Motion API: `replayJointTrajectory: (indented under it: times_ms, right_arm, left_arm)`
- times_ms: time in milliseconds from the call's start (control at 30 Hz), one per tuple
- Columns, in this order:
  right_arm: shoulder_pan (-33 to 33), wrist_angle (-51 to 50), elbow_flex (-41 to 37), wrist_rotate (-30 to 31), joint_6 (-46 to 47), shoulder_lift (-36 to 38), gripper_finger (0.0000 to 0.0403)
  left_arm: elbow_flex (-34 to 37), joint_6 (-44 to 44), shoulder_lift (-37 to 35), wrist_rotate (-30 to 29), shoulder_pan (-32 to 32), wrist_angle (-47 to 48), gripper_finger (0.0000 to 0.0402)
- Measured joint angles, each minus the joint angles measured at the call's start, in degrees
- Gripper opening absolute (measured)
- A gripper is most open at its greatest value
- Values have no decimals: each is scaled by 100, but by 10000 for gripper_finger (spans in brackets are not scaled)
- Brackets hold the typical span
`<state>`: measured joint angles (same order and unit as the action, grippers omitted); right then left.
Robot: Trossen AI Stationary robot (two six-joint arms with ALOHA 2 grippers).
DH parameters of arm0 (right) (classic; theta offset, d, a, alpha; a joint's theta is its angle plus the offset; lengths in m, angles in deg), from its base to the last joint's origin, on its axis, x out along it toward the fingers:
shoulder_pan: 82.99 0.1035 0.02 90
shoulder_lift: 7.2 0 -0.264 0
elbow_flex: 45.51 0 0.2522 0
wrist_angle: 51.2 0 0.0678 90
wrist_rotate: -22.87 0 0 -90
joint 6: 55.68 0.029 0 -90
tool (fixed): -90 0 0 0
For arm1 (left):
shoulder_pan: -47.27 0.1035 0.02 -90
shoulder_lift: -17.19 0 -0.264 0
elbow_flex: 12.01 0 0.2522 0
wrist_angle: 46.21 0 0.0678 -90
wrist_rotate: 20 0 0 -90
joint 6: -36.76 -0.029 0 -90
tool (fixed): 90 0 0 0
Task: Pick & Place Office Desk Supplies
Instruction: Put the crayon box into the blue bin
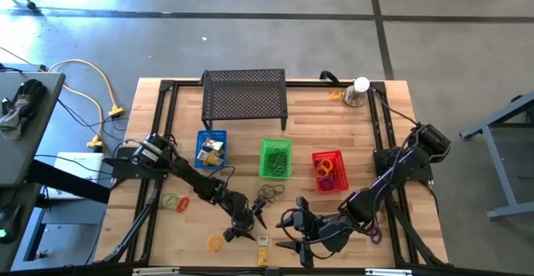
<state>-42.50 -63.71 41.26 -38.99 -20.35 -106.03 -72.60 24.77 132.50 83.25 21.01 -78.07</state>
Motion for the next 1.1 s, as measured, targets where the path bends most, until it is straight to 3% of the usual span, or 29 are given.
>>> replayJointTrajectory:
  times_ms: [733, 833, 1100]
  right_arm:
    - [0, 70, 0, 0, -63, 0, 224]
    - [0, 60, 0, 0, -72, 0, 224]
    - [0, -63, 0, 2, -107, 0, 224]
  left_arm:
    - [2, 4, -4, 165, 96, -120, 253]
    - [2, 87, -4, 164, 84, -118, 274]
    - [2, -104, -4, 62, 28, -118, 377]
